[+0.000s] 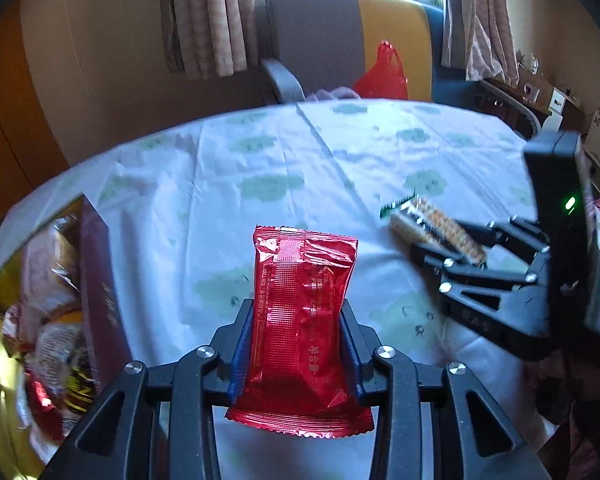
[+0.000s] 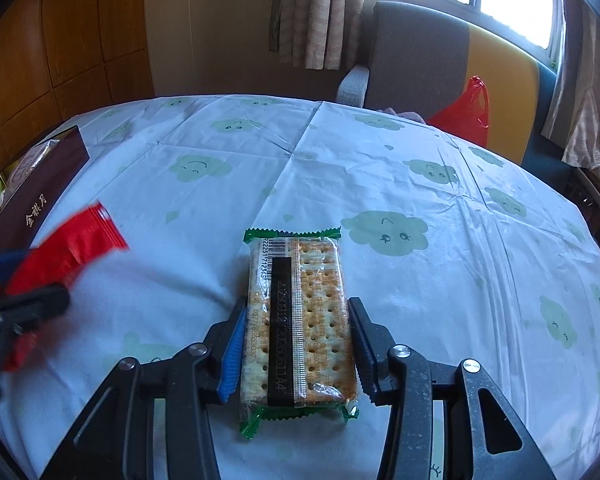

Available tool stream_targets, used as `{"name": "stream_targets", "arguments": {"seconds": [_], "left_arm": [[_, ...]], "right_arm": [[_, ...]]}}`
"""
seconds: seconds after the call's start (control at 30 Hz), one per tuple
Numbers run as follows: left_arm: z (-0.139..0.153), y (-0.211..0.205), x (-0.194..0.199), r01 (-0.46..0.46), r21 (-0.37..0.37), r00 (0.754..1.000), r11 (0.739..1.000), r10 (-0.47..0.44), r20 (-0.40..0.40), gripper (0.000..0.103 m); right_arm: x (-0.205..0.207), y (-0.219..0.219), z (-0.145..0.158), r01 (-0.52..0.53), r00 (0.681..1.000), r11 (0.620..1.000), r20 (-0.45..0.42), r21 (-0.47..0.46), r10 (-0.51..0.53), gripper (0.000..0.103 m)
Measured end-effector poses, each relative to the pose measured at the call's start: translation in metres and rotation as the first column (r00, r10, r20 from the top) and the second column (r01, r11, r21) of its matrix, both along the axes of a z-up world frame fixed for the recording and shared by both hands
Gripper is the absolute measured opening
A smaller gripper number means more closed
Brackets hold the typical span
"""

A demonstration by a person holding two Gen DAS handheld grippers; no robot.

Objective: Organize snacks
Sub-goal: 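Lift the red packet with the left gripper while the right grasps the cracker packet, then carry the red packet into the tin and open the left gripper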

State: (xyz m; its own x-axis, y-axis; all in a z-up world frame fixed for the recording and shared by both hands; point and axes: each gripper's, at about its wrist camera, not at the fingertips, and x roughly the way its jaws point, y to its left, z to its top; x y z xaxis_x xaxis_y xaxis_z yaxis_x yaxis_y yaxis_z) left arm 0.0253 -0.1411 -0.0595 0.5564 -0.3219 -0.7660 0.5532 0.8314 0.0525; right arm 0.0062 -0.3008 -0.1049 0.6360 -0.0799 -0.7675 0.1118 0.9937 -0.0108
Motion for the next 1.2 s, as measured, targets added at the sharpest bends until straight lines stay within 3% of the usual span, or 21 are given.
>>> {"name": "stream_targets", "arguments": {"seconds": [0.2,0.5,0.87,1.2], "left_arm": [[0.036,0.013,-0.010,-0.031,-0.029,0.998,0.999,0.033,0.062,0.039],[0.063,0.037,-0.017,-0.086,-0.033,0.988,0.996,0.089,0.129,0.039],[0.076,0.081,-0.011,-0.190,-0.043,0.965,0.981,0.195,0.177,0.039],[0.071,0.116,-0.006,-0.269,-0.044,0.948,0.962,0.273,0.165,0.039]], "right_arm": [[-0.001,0.000,-0.001,0.001,1.000,1.000,0.006,0.001,-0.001,0.048],[-0.003,0.001,0.000,0.003,1.000,1.000,0.007,-0.003,-0.003,0.048],[-0.001,0.004,0.001,0.004,1.000,1.000,0.004,-0.025,-0.004,0.047],[-0.001,0.006,0.000,0.007,1.000,0.999,0.001,-0.043,-0.007,0.047]]}}
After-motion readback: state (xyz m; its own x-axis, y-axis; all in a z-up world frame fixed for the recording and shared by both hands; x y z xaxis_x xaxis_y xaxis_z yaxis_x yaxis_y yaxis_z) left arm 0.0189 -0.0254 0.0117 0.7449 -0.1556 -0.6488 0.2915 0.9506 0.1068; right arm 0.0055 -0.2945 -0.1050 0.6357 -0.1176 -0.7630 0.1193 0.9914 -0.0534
